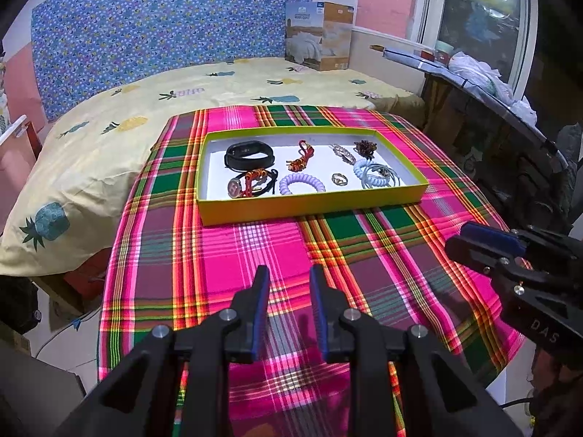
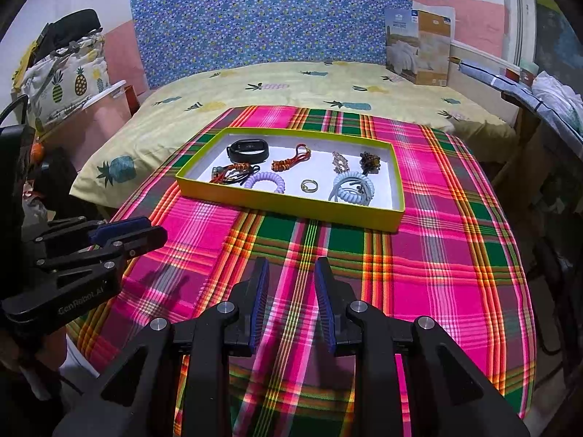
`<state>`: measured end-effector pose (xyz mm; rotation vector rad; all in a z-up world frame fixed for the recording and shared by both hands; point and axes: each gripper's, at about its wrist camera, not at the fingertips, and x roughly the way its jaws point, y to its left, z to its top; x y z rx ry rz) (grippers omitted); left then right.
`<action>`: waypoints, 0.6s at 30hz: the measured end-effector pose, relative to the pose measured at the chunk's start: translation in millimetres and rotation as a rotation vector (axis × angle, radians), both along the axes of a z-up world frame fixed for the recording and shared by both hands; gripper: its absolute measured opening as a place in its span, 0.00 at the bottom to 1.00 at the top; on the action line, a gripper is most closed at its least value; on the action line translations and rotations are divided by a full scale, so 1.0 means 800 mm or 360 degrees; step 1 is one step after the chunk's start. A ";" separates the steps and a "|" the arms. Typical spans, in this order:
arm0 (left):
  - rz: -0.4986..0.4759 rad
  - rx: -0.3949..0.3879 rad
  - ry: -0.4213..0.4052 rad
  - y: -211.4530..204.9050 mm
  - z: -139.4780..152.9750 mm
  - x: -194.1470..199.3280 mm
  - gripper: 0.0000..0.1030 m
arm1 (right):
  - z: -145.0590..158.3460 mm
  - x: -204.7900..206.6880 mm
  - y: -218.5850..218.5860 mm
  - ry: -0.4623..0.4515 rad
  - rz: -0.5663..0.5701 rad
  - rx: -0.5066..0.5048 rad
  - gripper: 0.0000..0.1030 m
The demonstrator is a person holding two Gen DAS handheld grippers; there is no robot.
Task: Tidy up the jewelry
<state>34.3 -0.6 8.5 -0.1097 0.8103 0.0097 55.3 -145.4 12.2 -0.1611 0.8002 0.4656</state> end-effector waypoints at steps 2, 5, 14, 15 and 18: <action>0.0004 0.0002 0.0003 0.000 -0.001 0.000 0.23 | -0.001 0.000 0.000 0.0003 0.0002 0.0000 0.25; 0.0006 0.0000 0.0006 0.001 -0.002 0.000 0.23 | -0.003 0.002 0.000 0.0008 0.0005 -0.0003 0.25; 0.0010 -0.0001 0.0009 0.000 -0.003 0.000 0.23 | -0.004 0.001 0.001 0.0009 0.0006 -0.0004 0.25; 0.0011 -0.0001 0.0010 0.000 -0.003 0.001 0.23 | -0.004 0.001 0.001 0.0009 0.0007 -0.0003 0.25; 0.0013 0.0001 0.0012 0.000 -0.004 0.001 0.23 | -0.004 0.001 0.001 0.0009 0.0006 -0.0004 0.25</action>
